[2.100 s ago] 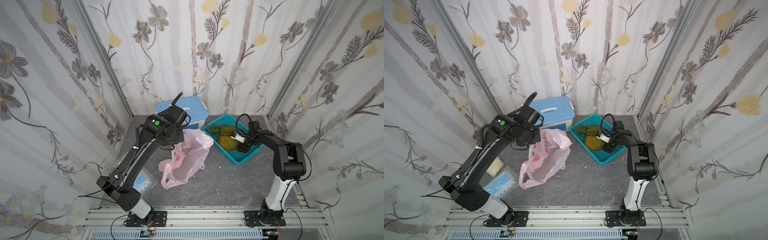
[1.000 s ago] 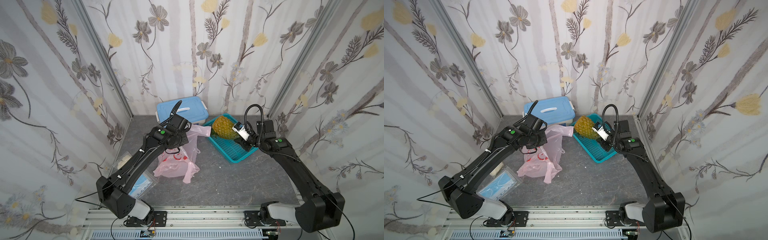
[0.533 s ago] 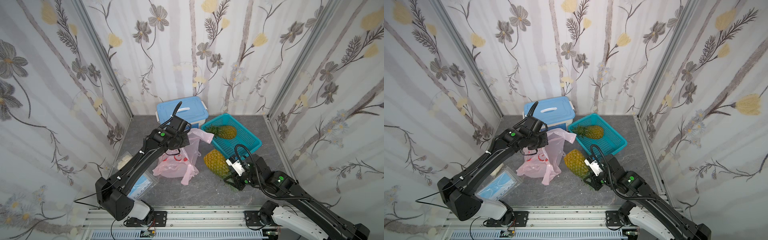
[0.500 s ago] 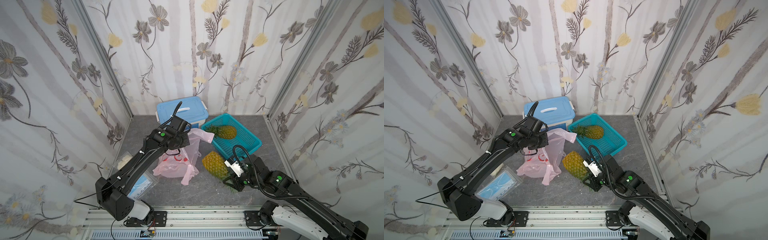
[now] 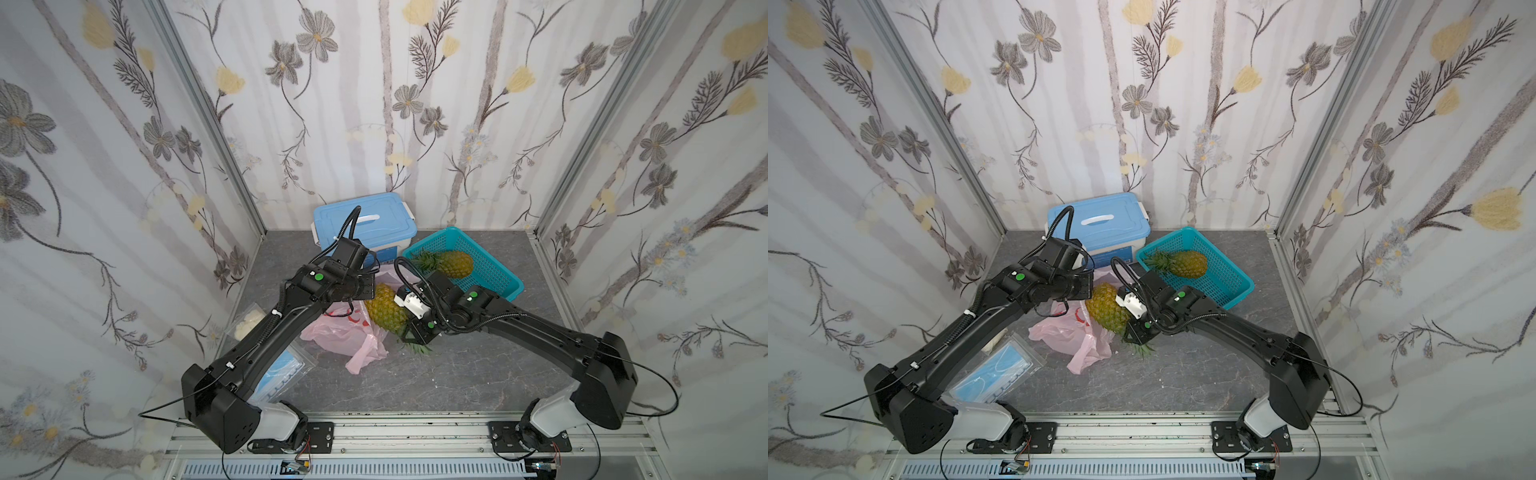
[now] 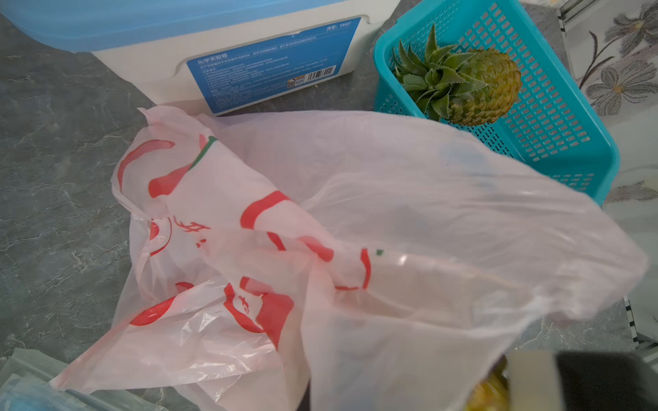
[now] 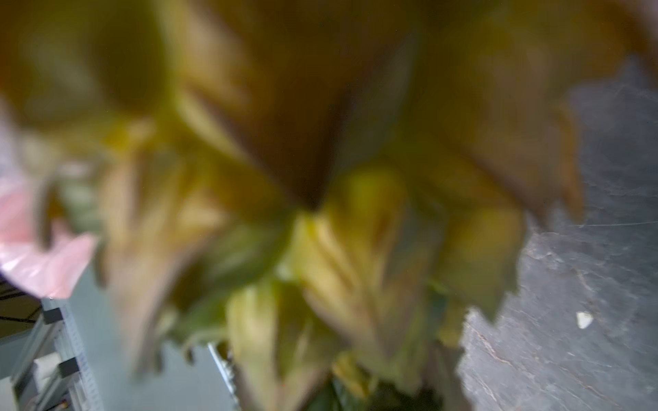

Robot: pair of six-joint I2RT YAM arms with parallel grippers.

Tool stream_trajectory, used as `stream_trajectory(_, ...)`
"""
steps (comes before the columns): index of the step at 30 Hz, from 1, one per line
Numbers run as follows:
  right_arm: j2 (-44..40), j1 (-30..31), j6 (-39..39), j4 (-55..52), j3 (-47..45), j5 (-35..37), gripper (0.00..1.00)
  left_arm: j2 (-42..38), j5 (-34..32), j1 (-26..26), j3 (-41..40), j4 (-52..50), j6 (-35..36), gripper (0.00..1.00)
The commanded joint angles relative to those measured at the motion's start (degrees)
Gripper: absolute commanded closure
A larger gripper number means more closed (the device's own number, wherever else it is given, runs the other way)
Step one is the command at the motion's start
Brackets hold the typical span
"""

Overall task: Place the pineapple into a plastic bag & tie a knot
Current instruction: Place the pineapple in the plastic bag.

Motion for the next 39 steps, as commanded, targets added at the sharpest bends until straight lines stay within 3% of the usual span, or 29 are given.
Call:
stream_trajectory(1, 4.3, 0.2, 2.6, 6.6, 3.8, -4.1, 1.0, -0.9, 7.8, -0.5, -0.8, 3.5, 0.6, 1.0)
stream_trajectory(7, 6.9, -0.3, 6.5, 9.9, 3.0, -1.9, 1.0, -2.7, 6.7, -0.5, -2.9, 5.0, -1.8, 1.0)
stream_trajectory(16, 14.4, -1.7, 12.8, 20.9, 12.1, -15.9, 0.89, -4.4, 14.9, -0.6, -9.6, 11.0, -6.3, 1.0)
stream_trajectory(19, 18.7, -1.9, 13.2, 21.9, 12.2, -15.6, 0.87, -4.1, 15.5, -0.5, -10.6, 13.2, -7.0, 1.0)
stream_trajectory(24, 21.9, -1.8, 12.1, 23.6, 10.2, -7.9, 0.8, -3.0, 13.1, -0.5, -8.7, 13.4, -7.5, 1.0)
stream_trajectory(30, 18.5, -1.7, 9.2, 29.9, 2.8, -3.0, 0.44, -2.7, 4.5, -0.4, -9.3, 9.3, -10.9, 1.0)
stream_trajectory(32, 15.4, -1.4, 7.7, 33.5, -1.0, -2.1, 0.26, -3.0, 3.2, -0.5, -10.3, 9.1, -12.0, 1.0)
stream_trajectory(35, 8.4, -0.3, 3.5, 40.7, -8.8, -0.1, 0.17, -3.6, 2.3, -0.4, -11.8, 10.0, -13.2, 1.0)
stream_trajectory(39, -3.6, 2.0, -4.4, 56.8, -24.5, 2.7, 0.13, -4.7, 2.5, -0.4, -13.7, 11.4, -13.7, 1.0)
